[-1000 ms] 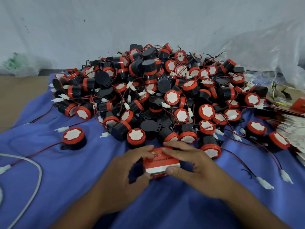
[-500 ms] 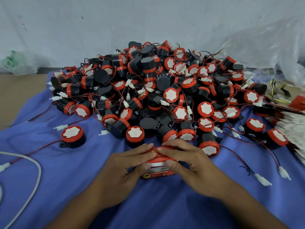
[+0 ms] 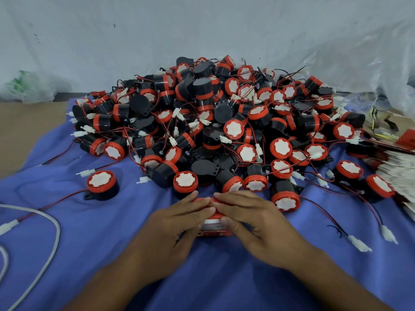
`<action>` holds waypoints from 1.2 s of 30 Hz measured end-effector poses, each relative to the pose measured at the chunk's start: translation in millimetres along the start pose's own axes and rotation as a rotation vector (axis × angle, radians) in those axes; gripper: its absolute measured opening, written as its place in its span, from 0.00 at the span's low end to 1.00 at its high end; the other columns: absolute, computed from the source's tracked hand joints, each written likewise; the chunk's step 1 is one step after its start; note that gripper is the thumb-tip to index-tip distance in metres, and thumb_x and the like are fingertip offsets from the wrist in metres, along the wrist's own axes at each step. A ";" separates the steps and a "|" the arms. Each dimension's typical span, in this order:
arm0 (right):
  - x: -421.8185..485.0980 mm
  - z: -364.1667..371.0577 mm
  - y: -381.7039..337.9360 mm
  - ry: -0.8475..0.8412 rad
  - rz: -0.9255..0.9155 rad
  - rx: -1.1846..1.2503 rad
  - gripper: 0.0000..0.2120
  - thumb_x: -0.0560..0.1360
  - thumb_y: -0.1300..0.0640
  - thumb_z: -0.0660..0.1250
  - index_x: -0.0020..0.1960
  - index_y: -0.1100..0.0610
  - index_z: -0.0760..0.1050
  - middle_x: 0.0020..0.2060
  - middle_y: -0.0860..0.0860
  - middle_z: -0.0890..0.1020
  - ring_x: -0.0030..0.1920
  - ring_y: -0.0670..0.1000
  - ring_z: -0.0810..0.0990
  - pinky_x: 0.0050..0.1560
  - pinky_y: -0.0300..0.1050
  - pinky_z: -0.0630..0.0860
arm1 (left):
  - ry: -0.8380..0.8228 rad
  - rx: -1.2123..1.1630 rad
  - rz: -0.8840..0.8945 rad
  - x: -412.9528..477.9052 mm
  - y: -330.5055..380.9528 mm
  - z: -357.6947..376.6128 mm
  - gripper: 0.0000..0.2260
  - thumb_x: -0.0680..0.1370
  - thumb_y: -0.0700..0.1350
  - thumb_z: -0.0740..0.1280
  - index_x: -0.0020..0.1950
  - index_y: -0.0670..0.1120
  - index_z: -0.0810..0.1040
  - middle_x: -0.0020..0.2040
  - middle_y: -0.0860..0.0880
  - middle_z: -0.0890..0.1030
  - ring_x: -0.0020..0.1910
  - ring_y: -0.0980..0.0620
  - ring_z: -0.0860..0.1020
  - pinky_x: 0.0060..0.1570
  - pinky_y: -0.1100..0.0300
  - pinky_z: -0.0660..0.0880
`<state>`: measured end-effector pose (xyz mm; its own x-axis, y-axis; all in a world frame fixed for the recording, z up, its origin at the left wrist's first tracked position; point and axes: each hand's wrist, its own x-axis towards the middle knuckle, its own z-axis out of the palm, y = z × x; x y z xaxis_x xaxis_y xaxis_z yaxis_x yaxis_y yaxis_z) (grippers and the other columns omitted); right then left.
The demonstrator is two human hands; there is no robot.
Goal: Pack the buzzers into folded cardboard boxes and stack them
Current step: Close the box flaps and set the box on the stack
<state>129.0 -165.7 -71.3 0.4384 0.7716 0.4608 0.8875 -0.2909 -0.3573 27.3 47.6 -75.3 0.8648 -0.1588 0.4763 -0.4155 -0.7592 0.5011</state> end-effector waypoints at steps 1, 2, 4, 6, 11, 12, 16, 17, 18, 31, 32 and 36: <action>-0.8 1.7 0.2 0.002 -0.007 -0.015 0.15 0.82 0.55 0.64 0.68 0.56 0.78 0.69 0.48 0.77 0.70 0.48 0.73 0.68 0.48 0.71 | -0.006 0.006 0.005 0.0 -0.6 0.3 0.18 0.77 0.38 0.67 0.66 0.44 0.79 0.69 0.51 0.76 0.73 0.50 0.69 0.69 0.55 0.70; -2.3 3.5 0.2 -0.002 -0.019 -0.041 0.16 0.83 0.54 0.63 0.69 0.56 0.77 0.70 0.49 0.76 0.71 0.49 0.72 0.69 0.49 0.70 | -0.013 0.030 0.021 -0.1 -0.9 0.2 0.17 0.78 0.39 0.67 0.66 0.44 0.79 0.70 0.50 0.75 0.74 0.49 0.68 0.69 0.56 0.70; -5.3 6.4 0.3 -0.014 -0.040 -0.094 0.17 0.84 0.53 0.61 0.71 0.55 0.75 0.72 0.48 0.73 0.72 0.51 0.70 0.70 0.50 0.69 | -0.029 0.103 0.069 0.5 -0.3 -0.9 0.16 0.80 0.43 0.64 0.66 0.43 0.79 0.70 0.49 0.75 0.74 0.49 0.68 0.70 0.58 0.68; -6.3 7.4 0.6 -0.014 -0.037 -0.101 0.18 0.84 0.52 0.60 0.72 0.55 0.74 0.73 0.48 0.73 0.73 0.51 0.69 0.71 0.51 0.69 | -0.029 0.152 0.105 2.3 1.9 -2.4 0.17 0.79 0.46 0.62 0.65 0.42 0.80 0.69 0.48 0.77 0.73 0.49 0.69 0.70 0.59 0.68; 0.8 6.6 1.5 0.023 -0.013 -0.008 0.15 0.82 0.56 0.65 0.66 0.57 0.79 0.67 0.49 0.78 0.70 0.48 0.74 0.69 0.48 0.71 | 0.017 0.061 0.019 8.3 0.2 -2.7 0.12 0.79 0.45 0.68 0.61 0.43 0.83 0.64 0.51 0.80 0.69 0.54 0.73 0.67 0.63 0.70; 2.2 6.3 1.7 0.030 -0.001 0.003 0.14 0.81 0.56 0.66 0.65 0.57 0.80 0.66 0.49 0.79 0.68 0.48 0.75 0.68 0.48 0.72 | 0.023 -0.012 -0.029 9.7 -1.2 -3.7 0.12 0.79 0.44 0.68 0.62 0.44 0.82 0.64 0.53 0.79 0.69 0.59 0.71 0.67 0.65 0.69; 4.4 7.5 0.3 0.050 -0.004 0.011 0.14 0.81 0.57 0.66 0.64 0.58 0.80 0.65 0.49 0.80 0.66 0.49 0.76 0.66 0.45 0.72 | 0.012 -0.075 -0.047 12.2 -6.6 -3.9 0.15 0.79 0.46 0.65 0.64 0.46 0.80 0.65 0.59 0.76 0.70 0.72 0.64 0.67 0.72 0.65; 3.9 8.1 -0.2 0.046 -0.019 0.006 0.14 0.81 0.57 0.64 0.65 0.59 0.80 0.66 0.50 0.79 0.67 0.50 0.76 0.68 0.45 0.71 | 0.005 -0.073 -0.045 11.8 -7.7 -2.8 0.15 0.79 0.44 0.65 0.65 0.46 0.80 0.65 0.59 0.76 0.71 0.70 0.64 0.68 0.71 0.65; 3.1 8.6 -0.8 0.041 -0.034 -0.001 0.15 0.82 0.57 0.63 0.66 0.59 0.79 0.67 0.50 0.78 0.68 0.51 0.75 0.70 0.45 0.69 | 0.001 -0.067 -0.042 10.7 -8.9 -2.1 0.14 0.80 0.42 0.66 0.65 0.46 0.80 0.66 0.59 0.75 0.72 0.67 0.65 0.69 0.69 0.66; 3.0 6.6 6.2 -0.020 -0.118 -0.112 0.18 0.83 0.55 0.62 0.70 0.61 0.74 0.71 0.53 0.74 0.74 0.52 0.69 0.73 0.52 0.68 | 0.058 0.104 0.122 4.3 -15.9 7.3 0.15 0.79 0.47 0.64 0.63 0.42 0.82 0.66 0.48 0.78 0.70 0.49 0.73 0.64 0.54 0.75; 3.9 6.9 6.1 -0.008 -0.106 -0.066 0.17 0.83 0.56 0.64 0.69 0.60 0.76 0.70 0.53 0.75 0.73 0.51 0.70 0.72 0.51 0.69 | 0.053 0.103 0.121 4.3 -17.1 7.5 0.16 0.80 0.47 0.64 0.63 0.42 0.82 0.67 0.49 0.78 0.71 0.50 0.72 0.63 0.54 0.76; 9.1 7.6 4.4 0.091 -0.016 0.121 0.13 0.79 0.57 0.69 0.62 0.60 0.82 0.62 0.51 0.82 0.66 0.46 0.77 0.66 0.47 0.74 | 0.038 0.010 0.059 6.3 -20.3 9.3 0.15 0.81 0.48 0.64 0.64 0.44 0.80 0.68 0.53 0.76 0.74 0.55 0.68 0.67 0.57 0.73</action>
<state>135.8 -155.7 -74.8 0.4406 0.7196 0.5367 0.8732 -0.2048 -0.4423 43.9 56.2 -89.2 0.8277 -0.1793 0.5317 -0.4622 -0.7553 0.4647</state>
